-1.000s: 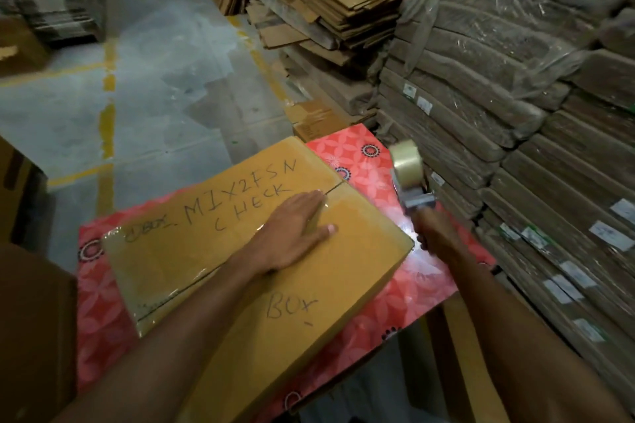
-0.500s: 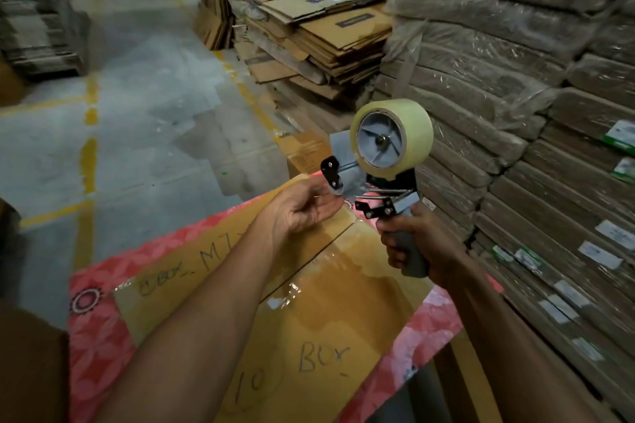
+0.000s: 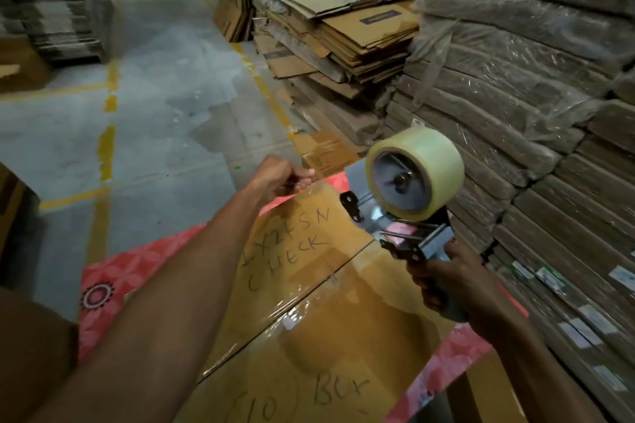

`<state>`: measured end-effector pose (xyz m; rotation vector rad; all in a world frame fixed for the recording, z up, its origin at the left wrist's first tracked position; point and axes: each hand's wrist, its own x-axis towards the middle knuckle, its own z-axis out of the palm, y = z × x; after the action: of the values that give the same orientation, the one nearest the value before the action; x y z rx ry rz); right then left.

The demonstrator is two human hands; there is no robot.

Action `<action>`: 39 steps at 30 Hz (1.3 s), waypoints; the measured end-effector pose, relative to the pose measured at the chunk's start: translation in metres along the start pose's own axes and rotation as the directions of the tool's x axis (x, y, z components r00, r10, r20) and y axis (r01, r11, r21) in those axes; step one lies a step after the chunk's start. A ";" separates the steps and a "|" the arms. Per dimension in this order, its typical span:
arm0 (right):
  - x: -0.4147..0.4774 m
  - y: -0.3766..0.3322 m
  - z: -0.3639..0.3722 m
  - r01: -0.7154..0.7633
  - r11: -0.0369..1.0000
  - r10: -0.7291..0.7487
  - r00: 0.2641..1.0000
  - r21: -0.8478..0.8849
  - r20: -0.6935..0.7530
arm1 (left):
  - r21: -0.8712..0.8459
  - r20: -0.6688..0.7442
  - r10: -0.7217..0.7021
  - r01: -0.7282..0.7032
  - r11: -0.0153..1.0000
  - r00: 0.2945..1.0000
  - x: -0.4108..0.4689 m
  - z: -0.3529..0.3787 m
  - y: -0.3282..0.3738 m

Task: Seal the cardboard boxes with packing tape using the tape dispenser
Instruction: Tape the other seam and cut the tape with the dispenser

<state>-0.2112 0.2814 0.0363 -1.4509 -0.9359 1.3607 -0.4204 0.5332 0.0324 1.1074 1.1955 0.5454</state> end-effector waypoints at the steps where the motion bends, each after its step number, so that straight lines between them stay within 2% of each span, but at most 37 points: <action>1: 0.001 0.002 -0.002 -0.020 1.000 0.020 1.000 0.002 -0.018 | 0.029 -0.001 0.023 -0.023 0.999 1.000 0.006 -0.004 0.004; 6: 0.024 0.007 0.004 -0.095 0.991 0.082 0.989 -0.095 -0.125 | 0.253 -0.136 0.164 -0.126 0.959 0.977 0.038 0.013 0.000; 9: 0.038 0.010 0.002 -0.113 0.985 0.092 0.983 -0.131 -0.157 | 0.268 -0.219 0.183 -0.121 0.956 0.959 0.056 0.019 -0.019; 12: 0.048 0.015 0.000 -0.111 0.981 0.081 0.979 -0.160 -0.185 | 0.215 -0.300 0.199 -0.137 0.967 0.933 0.066 0.028 -0.033; 19: 0.057 0.026 -0.006 -0.111 0.979 0.079 0.980 -0.170 -0.185 | 0.246 -0.287 0.223 -0.154 0.957 0.932 0.073 0.028 -0.038; 23: 0.064 0.028 -0.005 -0.102 0.987 0.078 0.980 -0.125 -0.181 | 0.362 -0.251 0.236 -0.135 0.922 0.939 0.077 0.024 -0.045; 25: 0.066 0.029 -0.007 -0.092 0.986 0.068 0.983 -0.139 -0.173 | 0.417 -0.204 0.197 -0.097 0.904 0.959 0.081 0.019 -0.046; 28: 0.065 0.028 -0.008 -0.096 0.980 0.070 0.987 -0.177 -0.148 | 0.568 -0.203 0.119 0.018 0.823 0.972 0.077 0.017 -0.039; 29: 0.065 0.027 -0.008 -0.103 0.978 0.076 0.987 -0.183 -0.144 | 0.629 -0.247 0.151 0.040 0.776 0.957 0.075 0.019 -0.037; 31: 0.064 0.024 -0.007 -0.112 0.974 0.085 0.986 -0.197 -0.142 | 0.731 -0.327 0.301 0.038 0.681 0.896 0.067 0.029 -0.035; 33: 0.064 0.023 -0.007 -0.109 0.969 0.082 0.988 -0.223 -0.129 | 0.755 -0.339 0.408 -0.014 0.656 0.848 0.056 0.045 -0.038; 34: 0.063 0.022 -0.006 -0.107 0.965 0.080 0.990 -0.238 -0.118 | 0.765 -0.326 0.408 -0.015 0.643 0.853 0.050 0.053 -0.039; 36: 0.062 0.020 -0.006 -0.110 0.956 0.085 0.991 -0.270 -0.103 | 0.846 -0.232 0.367 0.001 0.533 0.901 0.043 0.067 -0.040; 39: 0.063 0.016 -0.007 -0.128 0.955 0.112 0.991 -0.267 -0.075 | 0.909 -0.147 0.228 0.040 0.415 0.963 0.042 0.071 -0.038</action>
<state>-0.1986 0.3354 0.0018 -1.7713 -1.0418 1.3059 -0.3487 0.5251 -0.0227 2.1142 1.7356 0.0403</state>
